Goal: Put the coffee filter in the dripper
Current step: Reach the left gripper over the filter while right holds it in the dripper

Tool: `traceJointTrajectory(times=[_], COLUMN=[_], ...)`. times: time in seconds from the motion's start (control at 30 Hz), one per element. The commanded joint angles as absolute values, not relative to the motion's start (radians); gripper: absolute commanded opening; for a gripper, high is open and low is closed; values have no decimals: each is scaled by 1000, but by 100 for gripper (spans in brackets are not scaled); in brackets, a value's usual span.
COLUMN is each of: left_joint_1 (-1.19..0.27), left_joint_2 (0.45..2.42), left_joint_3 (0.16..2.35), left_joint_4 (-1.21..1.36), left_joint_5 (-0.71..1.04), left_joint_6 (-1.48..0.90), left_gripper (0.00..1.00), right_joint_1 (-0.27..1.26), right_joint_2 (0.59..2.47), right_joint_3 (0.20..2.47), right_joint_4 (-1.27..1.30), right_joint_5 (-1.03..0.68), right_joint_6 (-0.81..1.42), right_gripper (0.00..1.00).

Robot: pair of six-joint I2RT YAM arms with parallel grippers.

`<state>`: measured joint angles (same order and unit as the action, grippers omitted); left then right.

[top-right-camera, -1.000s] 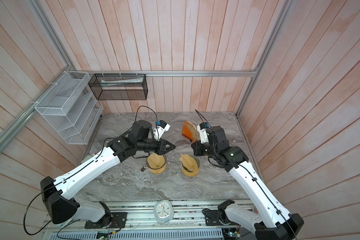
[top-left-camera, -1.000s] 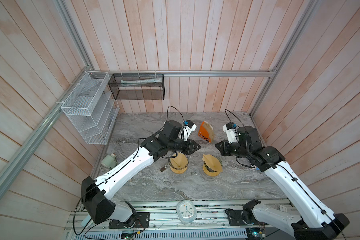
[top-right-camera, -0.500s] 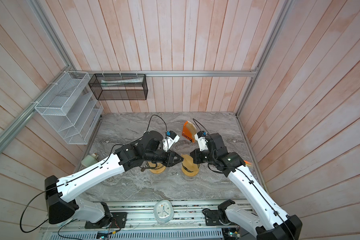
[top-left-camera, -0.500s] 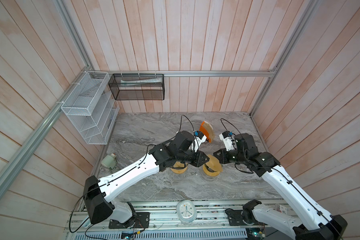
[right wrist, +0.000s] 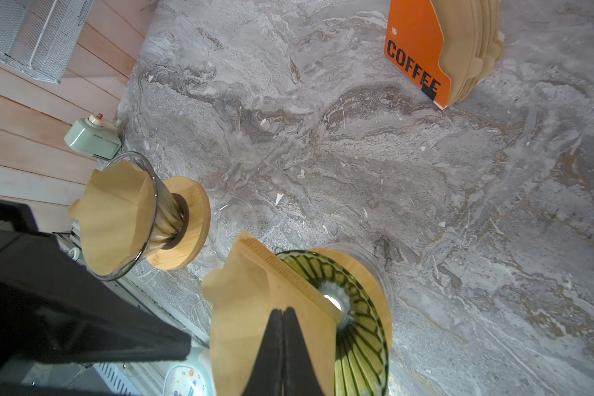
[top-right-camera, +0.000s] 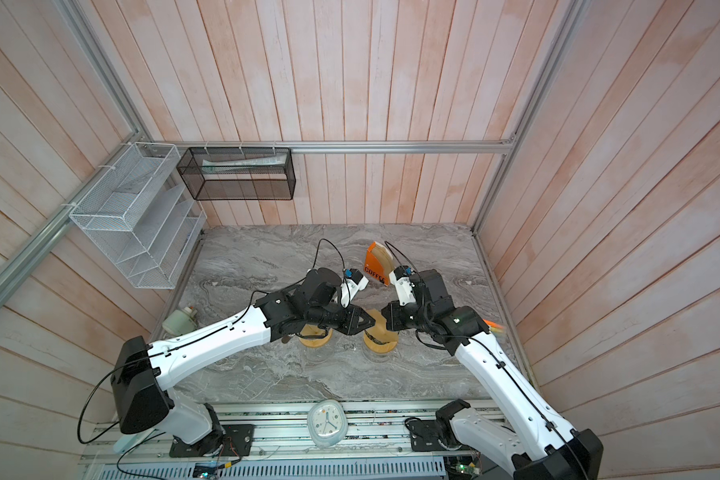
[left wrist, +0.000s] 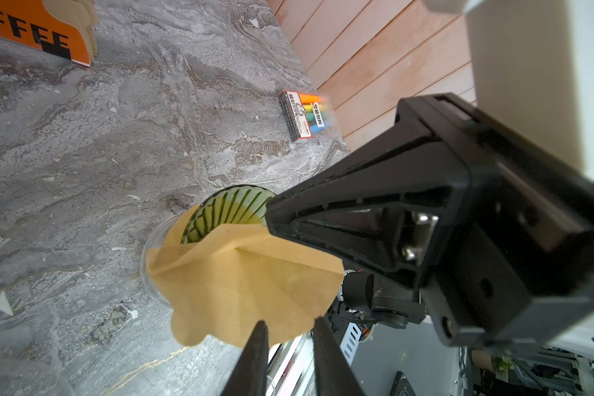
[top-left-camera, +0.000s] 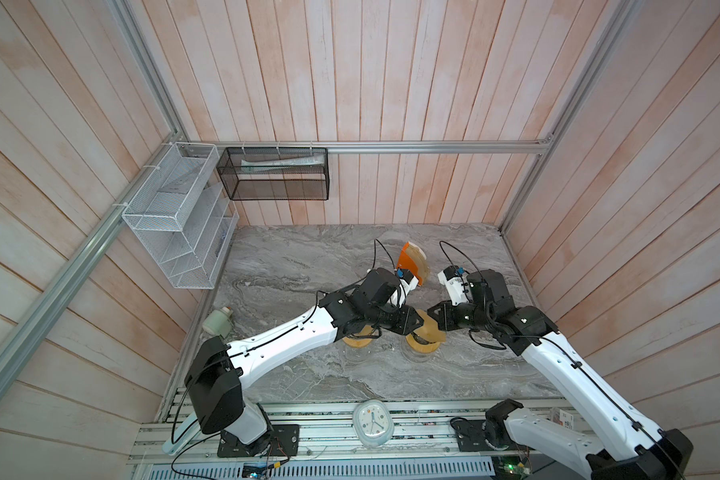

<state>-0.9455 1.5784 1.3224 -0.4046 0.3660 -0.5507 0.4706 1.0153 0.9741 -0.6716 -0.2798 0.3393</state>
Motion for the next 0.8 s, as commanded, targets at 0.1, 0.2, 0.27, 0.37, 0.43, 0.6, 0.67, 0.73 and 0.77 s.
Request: traceJointTrajectory(times=[0.1,0.2,0.27,0.37,0.43,0.6,0.67,0.73,0.77], left_joint_1=[-946,-940,-936,-931,-929,-925,-925,-923,-923], left_joint_2=[1606,1608,1609,1613,1616,1624,1626,1631,1631], left_joint_3=[1306,1295,1292,1290,1288,1284,1282,1281,1281], left_joint_4=[-373,-367,-364,-359,-358,-355,-351,-350,-348], left_joint_5=[375,370,369,369,370,365,362,359,359], left_joint_6=[-554,-555,-555,-554,-551,-550,-549,-549,-549], left_gripper=[26,26,26,25,25,25,25,25,25], right_joint_1=[468,468,468,468,468,467,468,468,467], right_joint_2=[1023,1023,1026,1029,1029,1029,1032,1036,1035], right_joint_3=[949,942,939,935,932,921,915,911,910], right_joint_4=[-662,-660,-658,-656,-653,-640,-634,-632,-631], right_joint_5=[-247,-232,-224,-219,-216,-206,-204,-203,-200], right_joint_6=[326,327,326,327,330,333,333,332,332], right_gripper=[4,4,4,4,4,4,4,4,4])
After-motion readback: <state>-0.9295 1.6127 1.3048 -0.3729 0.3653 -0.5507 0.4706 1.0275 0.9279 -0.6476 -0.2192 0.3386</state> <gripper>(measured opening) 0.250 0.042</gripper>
